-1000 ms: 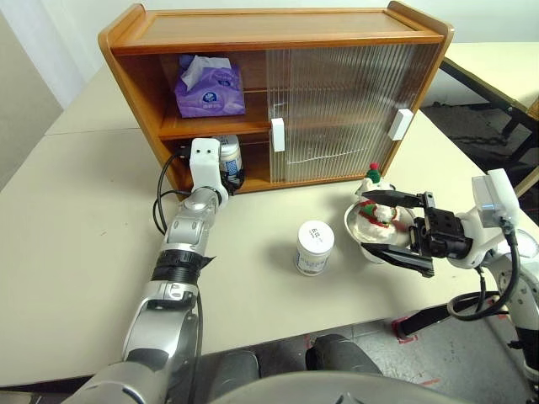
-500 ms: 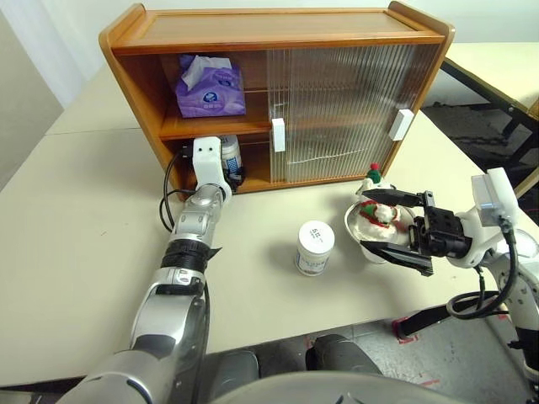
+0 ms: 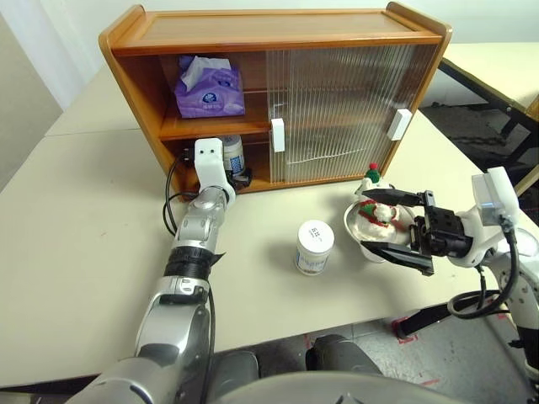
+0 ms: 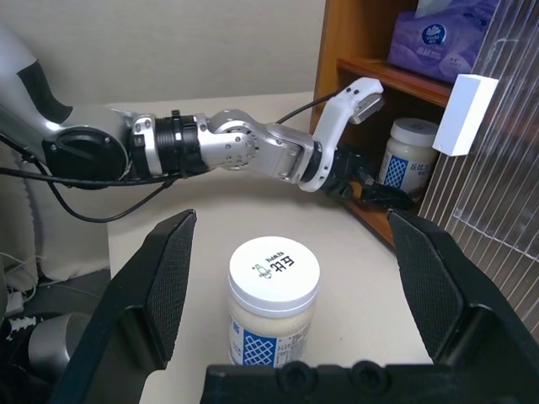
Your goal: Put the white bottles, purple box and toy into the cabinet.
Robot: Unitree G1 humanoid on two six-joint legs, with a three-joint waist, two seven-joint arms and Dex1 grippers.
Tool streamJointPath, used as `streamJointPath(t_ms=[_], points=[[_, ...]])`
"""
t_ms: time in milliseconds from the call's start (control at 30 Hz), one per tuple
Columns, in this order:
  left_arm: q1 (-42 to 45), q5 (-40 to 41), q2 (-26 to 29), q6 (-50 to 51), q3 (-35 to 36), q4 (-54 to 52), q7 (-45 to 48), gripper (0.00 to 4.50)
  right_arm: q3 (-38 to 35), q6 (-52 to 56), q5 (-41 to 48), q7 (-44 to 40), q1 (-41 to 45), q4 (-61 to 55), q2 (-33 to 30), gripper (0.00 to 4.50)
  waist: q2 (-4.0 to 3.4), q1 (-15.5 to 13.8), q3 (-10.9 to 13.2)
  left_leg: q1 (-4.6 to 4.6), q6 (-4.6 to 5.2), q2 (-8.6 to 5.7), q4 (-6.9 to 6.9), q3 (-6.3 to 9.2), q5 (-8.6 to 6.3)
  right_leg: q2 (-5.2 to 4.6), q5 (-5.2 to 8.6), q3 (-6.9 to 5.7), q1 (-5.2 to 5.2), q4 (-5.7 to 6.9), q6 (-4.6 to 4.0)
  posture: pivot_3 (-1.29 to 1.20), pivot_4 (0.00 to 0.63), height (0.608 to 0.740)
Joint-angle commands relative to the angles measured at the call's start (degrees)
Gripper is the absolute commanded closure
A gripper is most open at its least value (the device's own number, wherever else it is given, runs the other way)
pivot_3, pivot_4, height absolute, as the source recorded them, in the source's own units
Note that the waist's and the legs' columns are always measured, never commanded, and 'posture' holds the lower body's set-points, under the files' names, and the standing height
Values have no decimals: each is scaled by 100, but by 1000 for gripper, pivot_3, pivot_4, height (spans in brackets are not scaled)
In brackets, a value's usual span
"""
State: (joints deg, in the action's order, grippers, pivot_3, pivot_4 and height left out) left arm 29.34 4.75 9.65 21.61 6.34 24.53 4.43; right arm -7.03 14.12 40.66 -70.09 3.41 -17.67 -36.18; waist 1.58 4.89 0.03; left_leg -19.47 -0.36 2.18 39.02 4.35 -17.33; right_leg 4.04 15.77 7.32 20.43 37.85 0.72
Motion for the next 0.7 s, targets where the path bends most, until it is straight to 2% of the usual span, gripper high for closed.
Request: streamJointPath(t_ms=[33,133,200,267,600,700], points=[[-347,-12,-73,337,-87,-659,-51,29,28,-9,3,-53,55,22,-31,0,0,0,0,-1,0,0,0,-1,0,0,2,0,0,0,-2,-138,3,740],[-623,-57,-109,564,-99,-1190,-142,29,37,-15,-3,-66,76,48,-19,0,0,0,0,-1,0,-1,0,-2,0,0,4,0,0,-1,-4,-138,3,740],[-822,-39,-149,639,-72,-1518,-195,416,41,-11,-1,-78,76,55,-19,0,0,-1,0,-1,1,-1,0,-2,0,0,4,-1,0,-1,-5,-128,8,740],[-977,-62,-181,674,-32,-1763,-306,951,56,-18,-13,-94,73,66,-16,0,0,-3,0,1,1,-1,0,-2,0,0,4,-1,-1,-1,-5,-123,8,740],[-892,-408,-41,264,64,-1743,-781,4487,101,-20,-26,-118,157,138,-5,0,1,-24,1,22,1,-1,-2,-1,-1,0,3,0,-16,-1,-13,-119,11,740],[-780,-515,19,222,28,-1539,-884,4487,105,-34,-34,-119,150,144,-12,0,1,-28,1,23,1,-1,-4,0,-1,0,3,0,-16,-1,-16,-120,11,740]])
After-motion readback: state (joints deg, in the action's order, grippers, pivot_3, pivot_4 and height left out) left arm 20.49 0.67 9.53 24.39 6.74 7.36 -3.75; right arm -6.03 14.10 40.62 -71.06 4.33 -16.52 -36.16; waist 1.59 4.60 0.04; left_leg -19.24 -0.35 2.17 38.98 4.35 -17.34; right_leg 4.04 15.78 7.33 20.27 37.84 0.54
